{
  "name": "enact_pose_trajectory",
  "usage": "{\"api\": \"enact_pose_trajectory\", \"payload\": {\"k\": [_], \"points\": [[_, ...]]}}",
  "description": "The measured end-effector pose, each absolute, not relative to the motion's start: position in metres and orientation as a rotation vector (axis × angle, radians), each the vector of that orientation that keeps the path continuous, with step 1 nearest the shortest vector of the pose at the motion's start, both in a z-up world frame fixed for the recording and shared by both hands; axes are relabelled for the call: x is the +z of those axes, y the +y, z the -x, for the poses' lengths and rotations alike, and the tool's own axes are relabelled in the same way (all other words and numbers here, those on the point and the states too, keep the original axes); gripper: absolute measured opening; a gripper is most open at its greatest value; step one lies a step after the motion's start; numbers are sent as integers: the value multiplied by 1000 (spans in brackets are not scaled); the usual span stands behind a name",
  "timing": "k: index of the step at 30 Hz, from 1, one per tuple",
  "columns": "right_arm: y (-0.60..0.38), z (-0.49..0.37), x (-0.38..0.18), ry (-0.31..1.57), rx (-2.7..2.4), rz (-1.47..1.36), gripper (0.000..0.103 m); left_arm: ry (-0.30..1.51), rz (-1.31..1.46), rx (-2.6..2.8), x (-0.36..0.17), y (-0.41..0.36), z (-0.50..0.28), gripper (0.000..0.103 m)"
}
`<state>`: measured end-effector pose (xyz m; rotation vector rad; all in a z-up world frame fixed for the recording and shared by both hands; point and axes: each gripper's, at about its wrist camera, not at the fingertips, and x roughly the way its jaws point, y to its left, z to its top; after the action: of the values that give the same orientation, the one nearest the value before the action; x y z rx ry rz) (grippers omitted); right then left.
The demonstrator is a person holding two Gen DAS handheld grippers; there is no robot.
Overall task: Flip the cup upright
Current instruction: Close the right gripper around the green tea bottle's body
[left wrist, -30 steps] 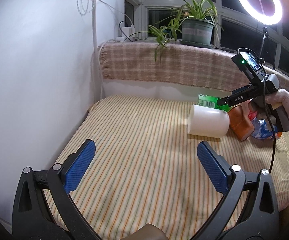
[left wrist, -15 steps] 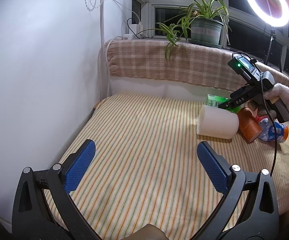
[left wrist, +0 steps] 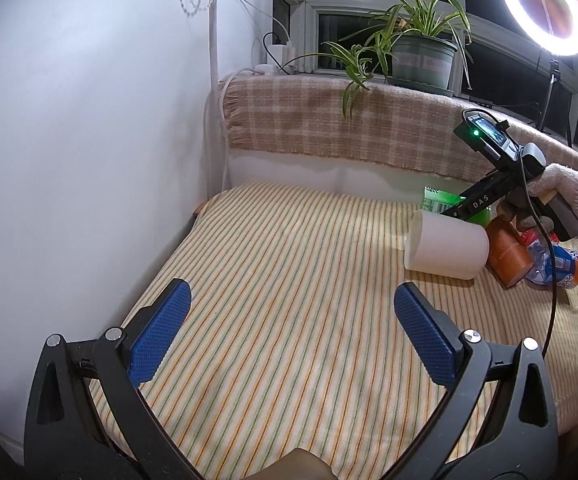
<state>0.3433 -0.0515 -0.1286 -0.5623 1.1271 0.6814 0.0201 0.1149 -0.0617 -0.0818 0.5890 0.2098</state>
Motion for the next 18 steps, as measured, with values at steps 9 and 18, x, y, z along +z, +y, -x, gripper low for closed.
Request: {"api": "enact_pose_trajectory", "payload": {"k": [9,18], "points": [[-47,-347,-135,1151,712,542,71,590,79,211,-62,115,-21,103],[-48,-341,-121,1093,689,549,69,587,78,211,-62,116,-20,103]]}}
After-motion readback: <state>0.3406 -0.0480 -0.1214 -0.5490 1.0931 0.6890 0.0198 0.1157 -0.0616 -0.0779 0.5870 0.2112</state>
